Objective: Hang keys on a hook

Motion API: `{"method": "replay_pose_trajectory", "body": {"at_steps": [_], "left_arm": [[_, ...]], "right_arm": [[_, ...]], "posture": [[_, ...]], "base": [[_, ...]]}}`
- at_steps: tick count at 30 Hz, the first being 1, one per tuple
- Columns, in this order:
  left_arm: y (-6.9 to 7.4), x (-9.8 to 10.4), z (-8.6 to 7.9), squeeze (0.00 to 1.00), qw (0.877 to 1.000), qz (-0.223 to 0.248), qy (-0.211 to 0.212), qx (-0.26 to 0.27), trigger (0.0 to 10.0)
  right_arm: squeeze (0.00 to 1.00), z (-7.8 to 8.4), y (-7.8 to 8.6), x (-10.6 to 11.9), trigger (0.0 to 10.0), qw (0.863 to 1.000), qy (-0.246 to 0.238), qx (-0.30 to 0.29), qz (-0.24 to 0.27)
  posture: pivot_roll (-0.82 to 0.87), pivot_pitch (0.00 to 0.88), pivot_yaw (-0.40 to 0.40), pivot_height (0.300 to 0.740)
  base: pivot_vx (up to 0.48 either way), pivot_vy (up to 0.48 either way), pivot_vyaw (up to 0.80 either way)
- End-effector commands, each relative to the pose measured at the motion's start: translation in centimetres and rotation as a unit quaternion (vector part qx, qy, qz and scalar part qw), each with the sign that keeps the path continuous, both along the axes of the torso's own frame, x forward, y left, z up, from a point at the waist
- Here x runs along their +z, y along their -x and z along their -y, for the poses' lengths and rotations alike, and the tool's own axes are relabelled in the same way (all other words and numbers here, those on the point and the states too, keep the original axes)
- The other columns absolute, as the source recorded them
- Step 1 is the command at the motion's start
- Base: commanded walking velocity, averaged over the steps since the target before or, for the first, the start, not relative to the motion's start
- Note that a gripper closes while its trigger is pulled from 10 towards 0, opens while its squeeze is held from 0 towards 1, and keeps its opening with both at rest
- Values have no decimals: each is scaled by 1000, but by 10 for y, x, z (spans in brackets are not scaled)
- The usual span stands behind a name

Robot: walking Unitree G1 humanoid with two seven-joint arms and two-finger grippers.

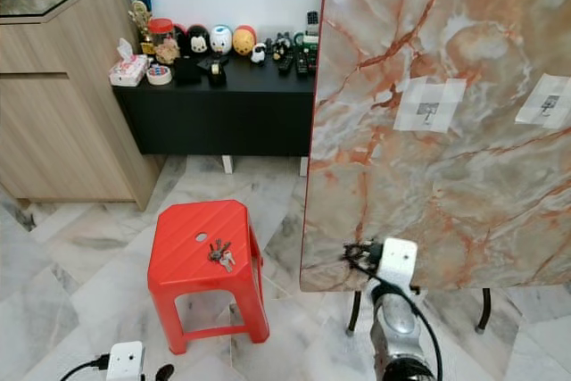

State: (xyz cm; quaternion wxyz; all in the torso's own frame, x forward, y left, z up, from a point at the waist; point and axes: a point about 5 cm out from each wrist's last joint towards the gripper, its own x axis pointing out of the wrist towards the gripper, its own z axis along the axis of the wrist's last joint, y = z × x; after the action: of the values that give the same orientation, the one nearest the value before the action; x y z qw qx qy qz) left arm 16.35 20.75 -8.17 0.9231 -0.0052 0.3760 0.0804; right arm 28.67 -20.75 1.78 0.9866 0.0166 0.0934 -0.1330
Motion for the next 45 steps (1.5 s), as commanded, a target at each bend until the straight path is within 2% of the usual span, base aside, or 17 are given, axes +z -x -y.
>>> {"method": "replay_pose_trajectory", "body": {"at_steps": [1, 3, 6, 9, 11, 14, 16, 22, 26, 28, 35, 41, 45], "left_arm": [[0, 0, 0, 0, 1000, 3, -2, 1, 10000], [0, 0, 0, 0, 1000, 3, -2, 0, 10000], [-1, 1, 0, 0, 1000, 4, -2, 0, 10000], [-3, 2, 0, 0, 1000, 8, 0, 3, 10000], [-4, 2, 0, 0, 1000, 8, 0, 4, 10000], [-4, 2, 0, 0, 1000, 9, 1, 8, 10000], [-4, 2, 0, 0, 1000, 9, 2, 9, 10000], [-4, 2, 1, 0, 1000, 7, 2, 9, 10000], [-4, 2, 0, 0, 1000, 7, 3, 9, 10000], [-3, 2, -1, 0, 1000, 6, 2, 8, 10000], [-4, 2, -2, 0, 1000, 6, 1, 8, 10000], [-5, 2, -2, 0, 1000, 6, 4, 8, 10000], [-5, 2, -2, 0, 1000, 6, 4, 6, 10000]], "right_arm": [[0, 8, -4, 16, 10000, 998, 38, -20, 44], [0, 10, -5, 26, 10000, 995, 66, -29, 68], [0, 11, -6, 31, 10000, 992, 87, -40, 76], [0, 10, -15, 48, 10000, 986, 118, -61, 105], [0, 10, -17, 52, 10000, 985, 119, -64, 109], [0, 2, -33, 69, 10000, 982, 127, -62, 128], [0, 0, -36, 72, 10000, 982, 117, -64, 133], [0, -6, -29, 62, 10000, 987, 93, -53, 121], [0, -1, -21, 56, 10000, 987, 88, -68, 113], [0, 3, -12, 54, 10000, 987, 92, -73, 113], [0, 4, -9, 53, 10000, 988, 86, -70, 110], [0, 0, -12, 54, 10000, 990, 71, -63, 105], [0, -2, -8, 50, 10000, 991, 69, -49, 99]], "posture": [[24, 0, -51, 740], [22, 0, -50, 740], [22, 0, -49, 740], [19, 0, -47, 740], [19, 0, -47, 740], [23, 0, -48, 740], [23, 0, -47, 740], [20, 0, -45, 740], [20, 0, -43, 740], [16, 0, -40, 740], [14, 0, -36, 740], [18, 0, -37, 740], [22, 0, -37, 740]], "base": [[0, 0, 0], [0, 0, 0], [0, 0, 0], [0, 0, 0], [0, 0, 0], [0, 0, 0], [0, 0, 0], [0, 0, 0], [0, 0, 0], [0, 0, 0], [0, 0, 0], [0, 0, 0], [0, 0, 0]]}}
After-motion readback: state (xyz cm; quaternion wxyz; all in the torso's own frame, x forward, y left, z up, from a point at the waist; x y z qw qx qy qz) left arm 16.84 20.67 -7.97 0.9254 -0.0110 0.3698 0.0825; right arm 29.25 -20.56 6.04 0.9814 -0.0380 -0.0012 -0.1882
